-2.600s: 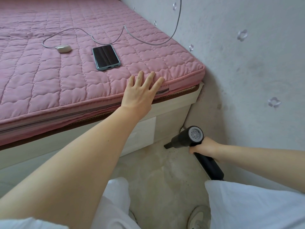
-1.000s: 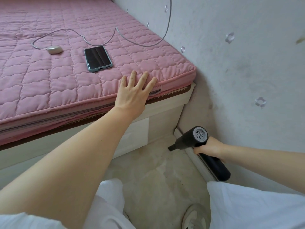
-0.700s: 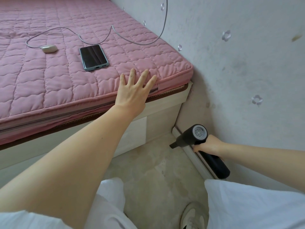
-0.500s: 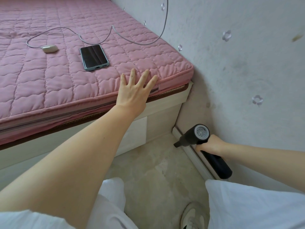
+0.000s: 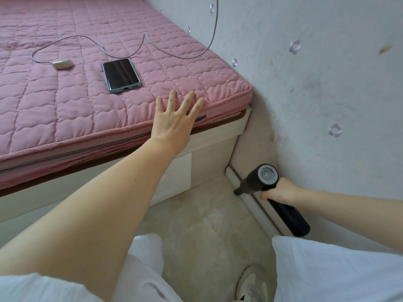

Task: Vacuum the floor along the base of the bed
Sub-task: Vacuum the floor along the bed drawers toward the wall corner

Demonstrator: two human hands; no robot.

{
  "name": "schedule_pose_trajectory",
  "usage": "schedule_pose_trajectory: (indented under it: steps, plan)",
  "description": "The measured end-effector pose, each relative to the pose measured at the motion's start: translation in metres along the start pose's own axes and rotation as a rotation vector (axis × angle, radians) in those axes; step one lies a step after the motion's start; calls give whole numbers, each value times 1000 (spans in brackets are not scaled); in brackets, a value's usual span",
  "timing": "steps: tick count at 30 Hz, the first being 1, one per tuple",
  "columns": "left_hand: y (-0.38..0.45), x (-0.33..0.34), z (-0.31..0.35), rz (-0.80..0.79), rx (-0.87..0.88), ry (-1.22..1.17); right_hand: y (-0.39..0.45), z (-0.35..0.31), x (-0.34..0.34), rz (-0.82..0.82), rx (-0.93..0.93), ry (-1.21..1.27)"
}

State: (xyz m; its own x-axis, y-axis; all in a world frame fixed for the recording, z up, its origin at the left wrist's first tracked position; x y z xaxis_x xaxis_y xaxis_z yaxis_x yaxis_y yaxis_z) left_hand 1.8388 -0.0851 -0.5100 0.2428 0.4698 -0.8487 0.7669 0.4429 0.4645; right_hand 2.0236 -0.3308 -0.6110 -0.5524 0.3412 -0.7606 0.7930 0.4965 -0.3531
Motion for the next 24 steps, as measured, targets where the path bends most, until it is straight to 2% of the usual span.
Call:
schedule_pose_trajectory:
  steps: [6,16,24]
  plan:
    - [2,0,2,-8,-50,7,-8,2,-1,-34,-22,-13]
    - [2,1,2,-11,-49,8,-8,1,8,-157,-148,-34]
    - [2,2,2,-14,-45,14,-13,-3,16,-251,-177,-30]
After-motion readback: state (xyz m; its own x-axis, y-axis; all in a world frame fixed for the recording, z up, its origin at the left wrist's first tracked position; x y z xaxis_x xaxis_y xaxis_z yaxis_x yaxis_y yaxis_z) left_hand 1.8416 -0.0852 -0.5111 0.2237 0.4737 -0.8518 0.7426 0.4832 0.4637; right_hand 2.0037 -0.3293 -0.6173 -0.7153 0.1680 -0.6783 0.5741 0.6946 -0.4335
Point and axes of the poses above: each hand's wrist, its own y-axis towards the middle knuckle, its own x-axis out of the palm, z = x × y, the point moved 1 cm from there along y, towards the middle knuckle, and after that the axes turned 13 degrees about z, right-handed, at the moved point
